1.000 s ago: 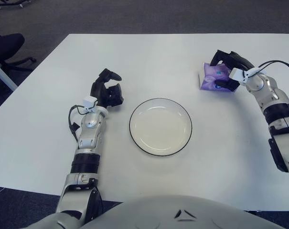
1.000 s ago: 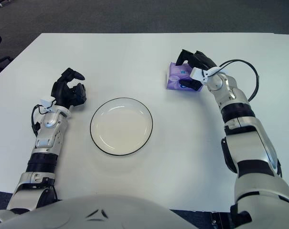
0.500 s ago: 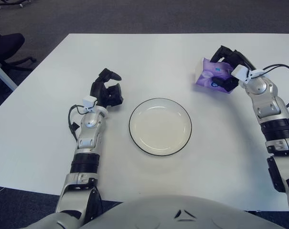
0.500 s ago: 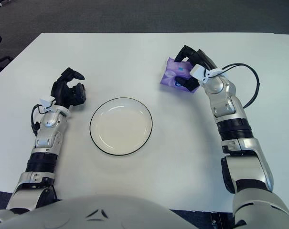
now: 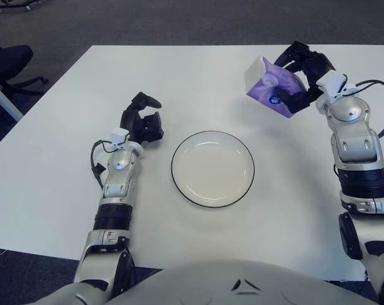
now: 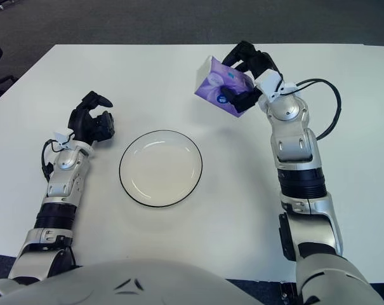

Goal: Put the tissue paper into the plate.

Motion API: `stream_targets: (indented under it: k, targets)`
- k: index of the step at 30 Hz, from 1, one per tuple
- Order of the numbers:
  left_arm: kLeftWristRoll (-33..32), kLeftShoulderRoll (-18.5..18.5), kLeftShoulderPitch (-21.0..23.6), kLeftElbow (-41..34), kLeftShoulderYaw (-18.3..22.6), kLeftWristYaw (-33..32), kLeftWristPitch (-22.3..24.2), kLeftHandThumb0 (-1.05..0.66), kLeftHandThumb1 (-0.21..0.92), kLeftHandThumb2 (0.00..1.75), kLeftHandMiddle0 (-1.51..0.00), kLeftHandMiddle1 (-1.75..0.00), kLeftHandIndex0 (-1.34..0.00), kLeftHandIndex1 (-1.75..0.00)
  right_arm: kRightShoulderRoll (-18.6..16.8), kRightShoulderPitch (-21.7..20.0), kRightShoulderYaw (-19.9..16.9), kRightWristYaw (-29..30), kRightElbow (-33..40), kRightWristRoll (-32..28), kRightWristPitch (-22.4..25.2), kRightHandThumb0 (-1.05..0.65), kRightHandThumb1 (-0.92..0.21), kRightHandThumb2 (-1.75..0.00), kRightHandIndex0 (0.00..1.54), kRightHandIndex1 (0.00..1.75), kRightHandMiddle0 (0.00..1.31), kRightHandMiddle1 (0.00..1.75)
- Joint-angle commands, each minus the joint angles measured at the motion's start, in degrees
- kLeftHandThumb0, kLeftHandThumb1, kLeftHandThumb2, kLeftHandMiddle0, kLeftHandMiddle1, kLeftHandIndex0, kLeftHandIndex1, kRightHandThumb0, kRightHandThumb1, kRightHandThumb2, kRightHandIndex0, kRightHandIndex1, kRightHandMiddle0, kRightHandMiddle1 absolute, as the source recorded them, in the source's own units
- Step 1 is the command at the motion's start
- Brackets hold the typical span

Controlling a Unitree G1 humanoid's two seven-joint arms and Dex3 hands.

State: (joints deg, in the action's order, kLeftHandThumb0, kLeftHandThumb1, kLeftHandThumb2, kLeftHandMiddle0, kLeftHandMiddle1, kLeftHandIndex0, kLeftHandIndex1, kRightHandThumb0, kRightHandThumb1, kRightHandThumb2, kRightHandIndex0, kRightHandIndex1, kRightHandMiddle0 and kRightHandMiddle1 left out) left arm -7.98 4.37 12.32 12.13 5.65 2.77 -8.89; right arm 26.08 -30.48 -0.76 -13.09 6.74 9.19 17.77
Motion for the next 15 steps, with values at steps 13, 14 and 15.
stream_targets:
  k: [13, 14, 15]
  targets:
    - [0.29, -3.18, -9.85, 7.94, -0.31, 0.26, -1.41, -0.48, 0.33, 1.31, -1.32, -1.75, -0.61, -1.75, -1.32, -0.82, 5.4, -3.76, 10.7, 0.32, 2.11, 0.0, 0.0, -1.65, 0.88, 1.64, 0.63, 1.75]
    - [0.46, -3.19, -9.79, 8.05, -0.36, 0.11, -1.55, -0.48, 0.33, 1.31, -1.32, -1.75, -0.61, -1.75, -1.22, -0.69, 6.04, -4.05, 11.06, 0.64, 1.73, 0.0, 0.0, -1.65, 0.88, 1.65, 0.63, 1.75]
    - [0.57, -3.19, -9.75, 8.14, -0.4, 0.01, -1.65, -0.48, 0.33, 1.31, -1.32, -1.75, -0.61, -1.75, -1.14, -0.59, 6.49, -4.24, 11.31, 0.87, 1.49, 0.0, 0.0, -1.66, 0.87, 1.66, 0.63, 1.75]
